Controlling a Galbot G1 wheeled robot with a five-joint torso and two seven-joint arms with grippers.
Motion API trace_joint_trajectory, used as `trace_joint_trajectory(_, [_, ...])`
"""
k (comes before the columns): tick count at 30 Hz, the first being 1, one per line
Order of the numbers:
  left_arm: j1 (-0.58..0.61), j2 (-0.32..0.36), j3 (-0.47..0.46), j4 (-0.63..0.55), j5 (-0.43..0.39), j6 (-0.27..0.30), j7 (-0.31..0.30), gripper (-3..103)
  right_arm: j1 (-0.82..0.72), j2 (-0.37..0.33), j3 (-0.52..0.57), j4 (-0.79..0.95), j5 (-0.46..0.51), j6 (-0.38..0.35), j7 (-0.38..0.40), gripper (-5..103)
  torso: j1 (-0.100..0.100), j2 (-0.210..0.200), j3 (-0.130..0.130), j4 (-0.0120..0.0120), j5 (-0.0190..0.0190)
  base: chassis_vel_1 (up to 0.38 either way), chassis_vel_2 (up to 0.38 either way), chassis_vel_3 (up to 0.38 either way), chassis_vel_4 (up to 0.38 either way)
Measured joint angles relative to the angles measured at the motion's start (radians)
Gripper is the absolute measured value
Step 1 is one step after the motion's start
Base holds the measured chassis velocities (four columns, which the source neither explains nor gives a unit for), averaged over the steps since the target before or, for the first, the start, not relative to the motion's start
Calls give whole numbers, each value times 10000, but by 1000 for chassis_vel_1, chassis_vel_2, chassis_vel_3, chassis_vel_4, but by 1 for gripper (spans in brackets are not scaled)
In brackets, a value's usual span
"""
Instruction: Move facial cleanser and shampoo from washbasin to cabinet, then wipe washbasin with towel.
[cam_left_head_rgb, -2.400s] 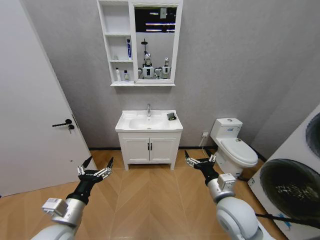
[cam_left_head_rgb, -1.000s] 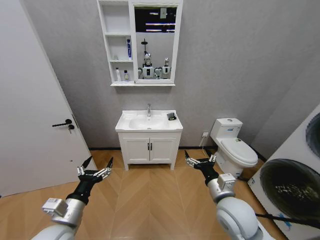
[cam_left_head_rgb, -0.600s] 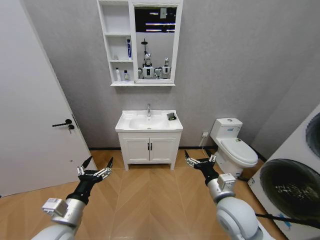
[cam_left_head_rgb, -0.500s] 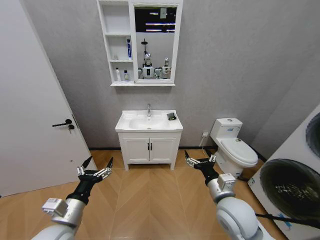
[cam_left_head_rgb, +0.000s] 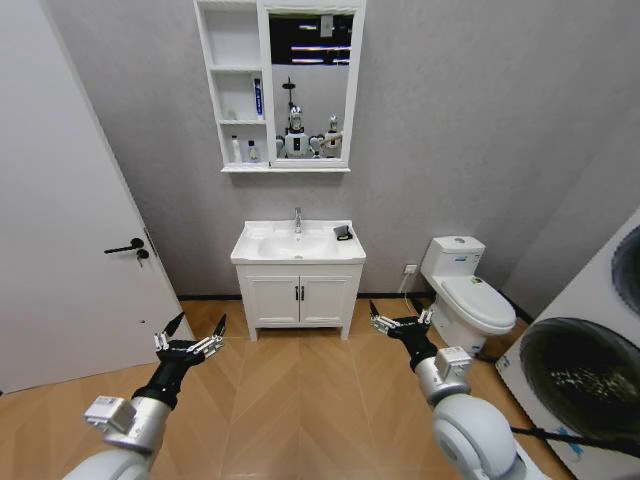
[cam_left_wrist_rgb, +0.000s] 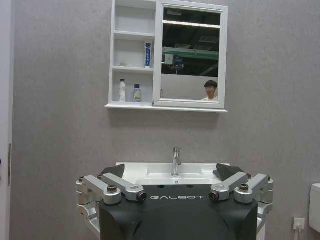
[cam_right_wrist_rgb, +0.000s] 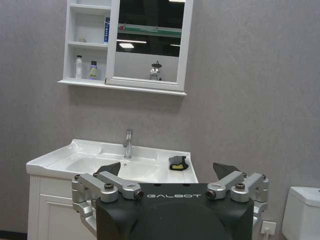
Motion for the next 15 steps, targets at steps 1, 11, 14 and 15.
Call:
trace_joint_trajectory(1, [0, 0, 0, 0, 0, 0, 0, 100, 0, 0, 0, 0, 0, 0, 0, 100, 0, 0, 0, 0, 0, 0, 0, 0, 0])
trace_joint_trajectory(11, [0, 0, 0, 0, 0, 0, 0, 100, 0, 0, 0, 0, 0, 0, 0, 100, 0, 0, 0, 0, 0, 0, 0, 0, 0])
trace_joint_trajectory(14, [0, 0, 0, 0, 0, 1, 0, 100, 0, 0, 0, 0, 0, 0, 0, 100, 0, 0, 0, 0, 0, 0, 0, 0, 0])
trace_joint_trajectory(15, [0, 0, 0, 0, 0, 1, 0, 100, 0, 0, 0, 0, 0, 0, 0, 100, 0, 2, 0, 0, 0, 0, 0, 0, 0])
